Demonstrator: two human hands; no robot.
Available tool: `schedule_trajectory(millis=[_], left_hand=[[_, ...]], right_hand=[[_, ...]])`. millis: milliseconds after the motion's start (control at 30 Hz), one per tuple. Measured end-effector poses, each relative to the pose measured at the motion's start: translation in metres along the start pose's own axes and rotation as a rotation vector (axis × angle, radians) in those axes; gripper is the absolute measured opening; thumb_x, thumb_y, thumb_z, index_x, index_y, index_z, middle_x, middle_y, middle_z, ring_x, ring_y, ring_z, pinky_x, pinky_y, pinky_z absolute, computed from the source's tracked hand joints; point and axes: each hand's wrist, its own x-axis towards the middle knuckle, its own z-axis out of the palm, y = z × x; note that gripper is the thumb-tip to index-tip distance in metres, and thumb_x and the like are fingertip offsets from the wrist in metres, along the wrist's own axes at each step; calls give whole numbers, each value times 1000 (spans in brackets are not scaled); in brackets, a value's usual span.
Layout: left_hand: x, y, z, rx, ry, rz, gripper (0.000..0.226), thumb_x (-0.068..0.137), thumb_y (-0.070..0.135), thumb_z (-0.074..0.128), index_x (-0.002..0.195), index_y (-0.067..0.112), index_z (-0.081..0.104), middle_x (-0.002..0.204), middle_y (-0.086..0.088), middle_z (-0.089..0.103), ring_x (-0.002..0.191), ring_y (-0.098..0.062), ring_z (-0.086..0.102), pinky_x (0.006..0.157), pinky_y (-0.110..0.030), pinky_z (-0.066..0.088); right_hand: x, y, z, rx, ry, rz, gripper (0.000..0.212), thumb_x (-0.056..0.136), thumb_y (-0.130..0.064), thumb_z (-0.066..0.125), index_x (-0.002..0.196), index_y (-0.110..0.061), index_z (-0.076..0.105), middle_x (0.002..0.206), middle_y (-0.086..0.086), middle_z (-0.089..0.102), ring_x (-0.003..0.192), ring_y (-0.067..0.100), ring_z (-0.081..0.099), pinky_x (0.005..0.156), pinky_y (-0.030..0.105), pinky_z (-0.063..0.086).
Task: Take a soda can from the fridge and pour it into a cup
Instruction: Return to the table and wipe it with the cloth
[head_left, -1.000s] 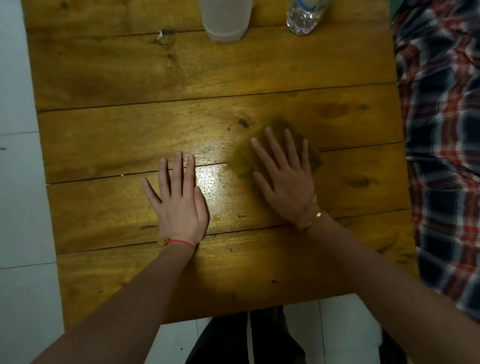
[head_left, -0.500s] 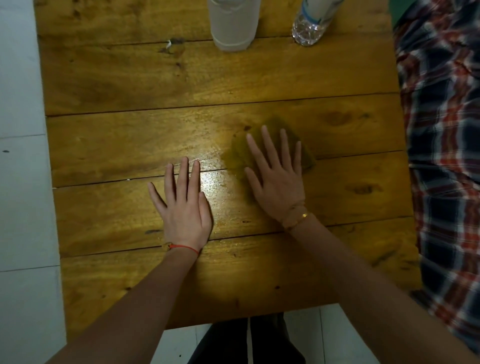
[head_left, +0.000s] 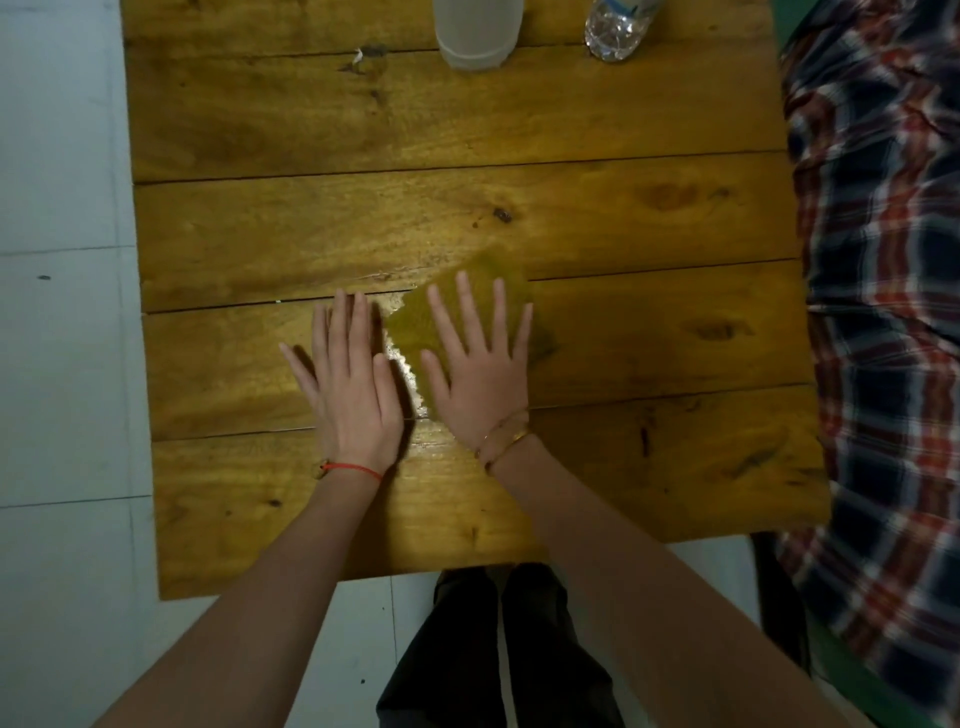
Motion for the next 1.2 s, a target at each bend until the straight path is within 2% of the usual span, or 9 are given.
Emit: schedule_trajectory(millis=[100,167,367,500,633,767,833,1000,1200], left_hand=[[-23,-8,-4,21,-4,-28,56,102,28,20,156,19,12,164,-1,10,152,-19,3,118,-60,-5],[-34,-13,-6,27,-19,-28,56,102,29,20,156,20,12,165,-1,9,152,-18,2,118,-61,-5],[-58,-16,-5,51,-53,-25,56,101,29,21,156,20,13,164,1,11,152,-17,1,117,-63,-3],[-69,-10,-5,60,-67,-38,56,101,30,20,156,21,14,164,1,10,152,-17,1,117,-63,-3],[-76,-5,-6,77,-72,-30,56,102,31,19,156,22,13,164,1,11,152,-18,3,117,-63,-1],[-77,2,-7,84,-64,-15,56,102,29,20,156,21,12,164,0,10,152,-19,3,118,-62,-3],[-73,3,-6,90,-64,-6,56,102,28,22,156,21,10,164,0,9,152,-19,2,118,-61,-4],[-55,2,-4,96,-66,1,56,102,29,20,157,21,8,165,-1,6,152,-20,0,118,-62,-4],[-20,-1,1,109,-70,44,57,101,27,23,156,21,10,165,-1,7,152,-20,0,117,-62,-5]], right_hand=[[-37,1,4,-21,-53,-135,58,101,-52,26,154,-34,12,164,-1,4,150,33,-4,116,62,5],[-59,22,2,-58,-66,-137,59,100,-54,25,154,-36,11,164,-2,4,150,33,-4,116,61,7],[-92,97,-11,-55,-22,292,61,100,-52,23,155,-32,6,164,1,2,150,35,-2,117,63,4],[-89,66,-8,4,14,413,62,100,-51,24,155,-28,9,164,4,3,149,39,-1,115,66,3],[-117,21,6,24,-86,165,63,99,-54,24,155,-32,3,164,1,-4,149,38,-8,116,64,-6],[-148,23,12,-15,-108,-59,60,100,-52,28,154,-34,8,164,0,1,149,37,-3,117,64,2],[-158,44,10,-51,-119,-91,61,100,-53,29,154,-35,7,164,-1,0,150,36,-1,117,63,6],[-160,98,-4,-74,-64,99,60,99,-55,27,154,-35,13,164,-1,7,150,34,2,118,61,7],[-75,122,-19,-15,21,384,61,99,-52,23,154,-33,5,164,0,0,150,37,-4,115,66,3]])
